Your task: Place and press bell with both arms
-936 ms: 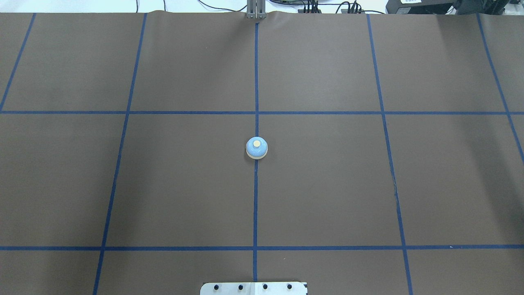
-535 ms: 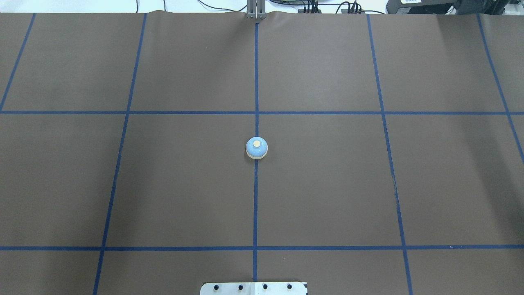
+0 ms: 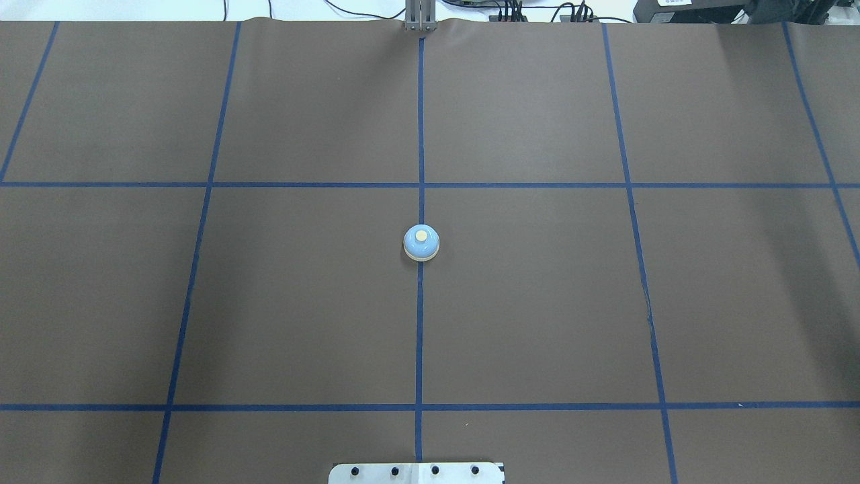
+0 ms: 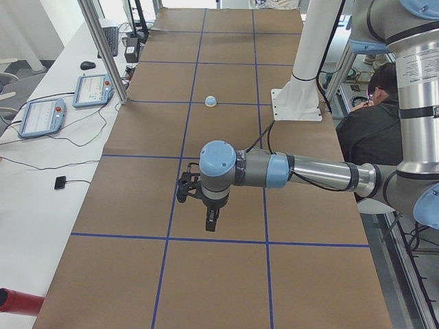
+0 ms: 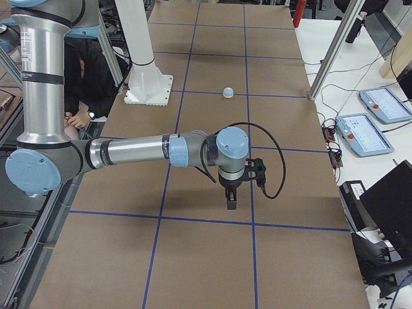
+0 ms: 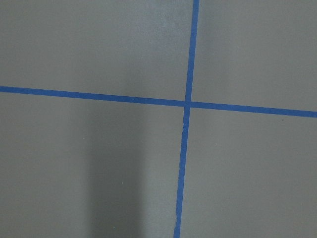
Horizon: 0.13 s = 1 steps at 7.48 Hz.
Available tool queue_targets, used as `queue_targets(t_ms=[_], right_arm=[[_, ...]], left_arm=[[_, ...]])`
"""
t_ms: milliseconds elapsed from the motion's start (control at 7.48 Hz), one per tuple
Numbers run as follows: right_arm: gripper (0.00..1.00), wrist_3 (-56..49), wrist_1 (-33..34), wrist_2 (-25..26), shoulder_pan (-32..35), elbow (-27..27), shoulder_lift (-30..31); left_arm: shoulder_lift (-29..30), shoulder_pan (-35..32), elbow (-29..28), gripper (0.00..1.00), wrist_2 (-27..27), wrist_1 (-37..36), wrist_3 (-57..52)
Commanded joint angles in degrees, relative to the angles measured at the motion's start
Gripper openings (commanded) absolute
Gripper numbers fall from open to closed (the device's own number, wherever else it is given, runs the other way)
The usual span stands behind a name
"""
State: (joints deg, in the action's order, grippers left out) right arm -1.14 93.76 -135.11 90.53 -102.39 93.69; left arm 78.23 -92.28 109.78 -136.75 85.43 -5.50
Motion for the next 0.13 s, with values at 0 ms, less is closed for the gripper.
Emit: queue_targets(t_ms=[0], right_arm=[[1.00,0.0,-0.1,-0.1,0.0,0.0,0.1]], left_arm=[[0.1,0.0,0.1,1.00,0.0,0.0,0.0]])
